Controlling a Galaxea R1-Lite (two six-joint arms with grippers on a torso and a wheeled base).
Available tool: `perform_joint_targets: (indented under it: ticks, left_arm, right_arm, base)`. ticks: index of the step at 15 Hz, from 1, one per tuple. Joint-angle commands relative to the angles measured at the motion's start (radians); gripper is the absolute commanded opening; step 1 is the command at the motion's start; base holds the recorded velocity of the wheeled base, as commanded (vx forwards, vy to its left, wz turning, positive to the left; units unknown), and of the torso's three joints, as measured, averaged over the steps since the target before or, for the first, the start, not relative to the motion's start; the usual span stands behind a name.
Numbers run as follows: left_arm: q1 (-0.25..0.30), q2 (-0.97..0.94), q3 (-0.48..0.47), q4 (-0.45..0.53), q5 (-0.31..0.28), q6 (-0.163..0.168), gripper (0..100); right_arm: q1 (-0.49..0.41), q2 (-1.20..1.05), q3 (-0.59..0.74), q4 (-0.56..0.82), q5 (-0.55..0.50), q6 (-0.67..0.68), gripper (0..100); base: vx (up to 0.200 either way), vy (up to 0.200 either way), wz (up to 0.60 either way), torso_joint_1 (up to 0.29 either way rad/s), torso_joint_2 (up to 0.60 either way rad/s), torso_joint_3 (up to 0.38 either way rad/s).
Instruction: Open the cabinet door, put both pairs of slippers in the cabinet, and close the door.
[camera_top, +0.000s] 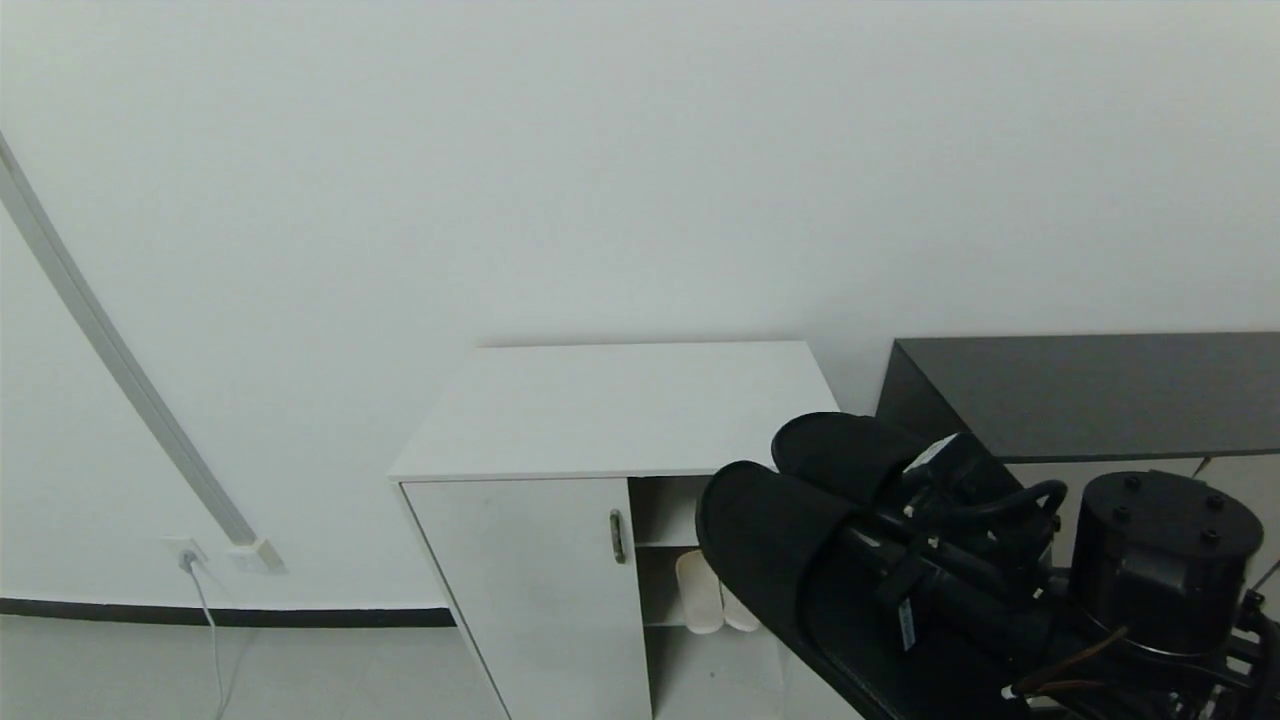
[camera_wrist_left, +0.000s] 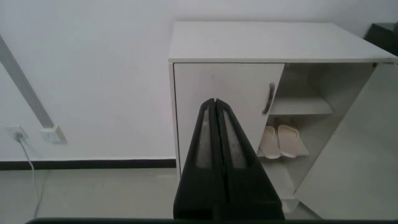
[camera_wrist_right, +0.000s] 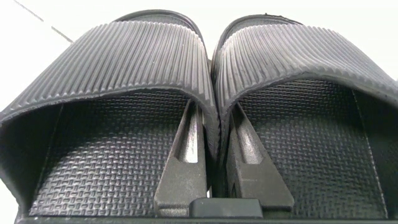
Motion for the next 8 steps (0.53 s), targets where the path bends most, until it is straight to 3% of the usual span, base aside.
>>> perform_joint_targets:
  ticks: [1,8]
  left_arm:
    - [0.0,0.001,0.0,0.0,0.0,-0.001,0]
    - [0.0,0.001,0.0,0.0,0.0,-0.001,0]
  right_arm:
    - [0.003,0.008,0.001,0.0,0.009,0.0,0]
    - [0.039,0.004,0.005,-0.005,0.018,0.023,0]
  base:
    - [0.0,0.0,0.0,0.0,0.0,0.0]
    - [0.0,0.0,0.0,0.0,0.0,0.0]
